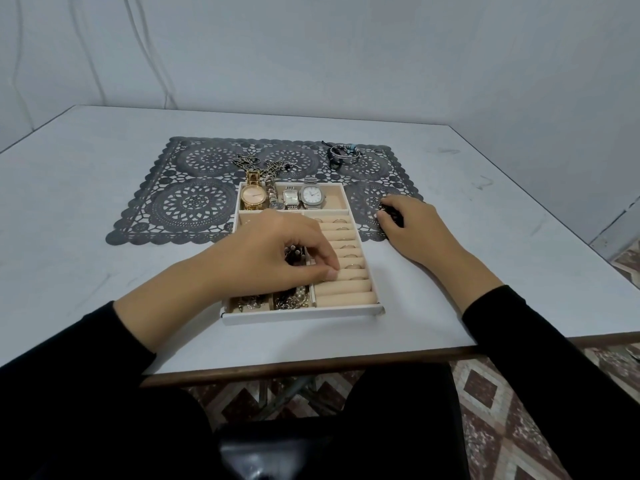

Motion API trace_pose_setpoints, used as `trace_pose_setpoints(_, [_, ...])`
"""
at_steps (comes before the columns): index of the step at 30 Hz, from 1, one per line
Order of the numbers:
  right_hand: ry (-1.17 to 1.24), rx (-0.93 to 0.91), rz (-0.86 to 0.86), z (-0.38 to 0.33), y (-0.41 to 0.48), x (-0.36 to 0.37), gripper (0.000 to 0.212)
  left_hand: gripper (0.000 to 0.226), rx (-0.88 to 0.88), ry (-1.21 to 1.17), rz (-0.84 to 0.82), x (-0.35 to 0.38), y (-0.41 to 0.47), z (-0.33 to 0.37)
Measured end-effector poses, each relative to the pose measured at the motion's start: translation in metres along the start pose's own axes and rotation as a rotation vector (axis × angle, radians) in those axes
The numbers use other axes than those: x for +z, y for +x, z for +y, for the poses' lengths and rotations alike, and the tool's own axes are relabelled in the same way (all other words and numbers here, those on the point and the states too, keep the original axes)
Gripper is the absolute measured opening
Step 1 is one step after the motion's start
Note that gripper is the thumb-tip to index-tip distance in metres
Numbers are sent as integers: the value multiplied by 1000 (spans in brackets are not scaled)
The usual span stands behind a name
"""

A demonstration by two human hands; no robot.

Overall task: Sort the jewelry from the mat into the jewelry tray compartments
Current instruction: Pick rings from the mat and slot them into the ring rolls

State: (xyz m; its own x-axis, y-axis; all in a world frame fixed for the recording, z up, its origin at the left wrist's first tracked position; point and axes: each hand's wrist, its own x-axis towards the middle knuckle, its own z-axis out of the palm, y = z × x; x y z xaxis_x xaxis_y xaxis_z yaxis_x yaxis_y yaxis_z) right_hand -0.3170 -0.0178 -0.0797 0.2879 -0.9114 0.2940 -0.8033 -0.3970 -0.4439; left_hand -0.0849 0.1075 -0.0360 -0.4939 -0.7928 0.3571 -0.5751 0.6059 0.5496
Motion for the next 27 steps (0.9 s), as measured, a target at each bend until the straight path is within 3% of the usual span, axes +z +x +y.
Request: trace_pose_setpoints(27, [15,-5,5,1,0,-1,27,11,-177,-118,-191,-13,5,3])
